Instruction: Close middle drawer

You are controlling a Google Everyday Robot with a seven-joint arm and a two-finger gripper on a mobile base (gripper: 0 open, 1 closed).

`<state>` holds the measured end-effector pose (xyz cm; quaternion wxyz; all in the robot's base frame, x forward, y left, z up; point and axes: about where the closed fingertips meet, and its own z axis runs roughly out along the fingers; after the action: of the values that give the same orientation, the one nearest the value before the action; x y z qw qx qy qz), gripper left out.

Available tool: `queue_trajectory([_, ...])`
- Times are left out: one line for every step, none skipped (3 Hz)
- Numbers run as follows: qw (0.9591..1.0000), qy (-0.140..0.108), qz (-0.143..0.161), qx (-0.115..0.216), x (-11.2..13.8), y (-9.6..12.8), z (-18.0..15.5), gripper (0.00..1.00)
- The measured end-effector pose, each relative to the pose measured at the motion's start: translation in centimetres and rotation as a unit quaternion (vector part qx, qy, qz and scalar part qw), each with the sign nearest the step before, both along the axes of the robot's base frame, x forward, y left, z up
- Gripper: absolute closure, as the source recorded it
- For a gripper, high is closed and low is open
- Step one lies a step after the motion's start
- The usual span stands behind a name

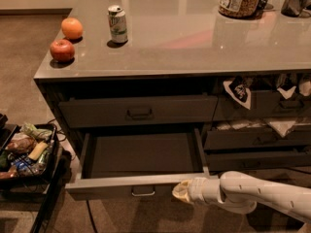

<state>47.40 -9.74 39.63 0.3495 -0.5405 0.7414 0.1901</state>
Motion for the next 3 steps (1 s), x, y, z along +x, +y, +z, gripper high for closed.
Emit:
queue_trajectory([0.9993, -0.026, -0.021, -0.017, 3.8, -2.1, -0.3, 1.0])
queue_trajectory([0.9987, -0.036, -0.027, -0.023, 5.8, -2.8, -0.5, 1.0])
queue_trajectory([0.9987, -0.037, -0.025, -0.026, 7.5, -3.0, -1.8, 1.0])
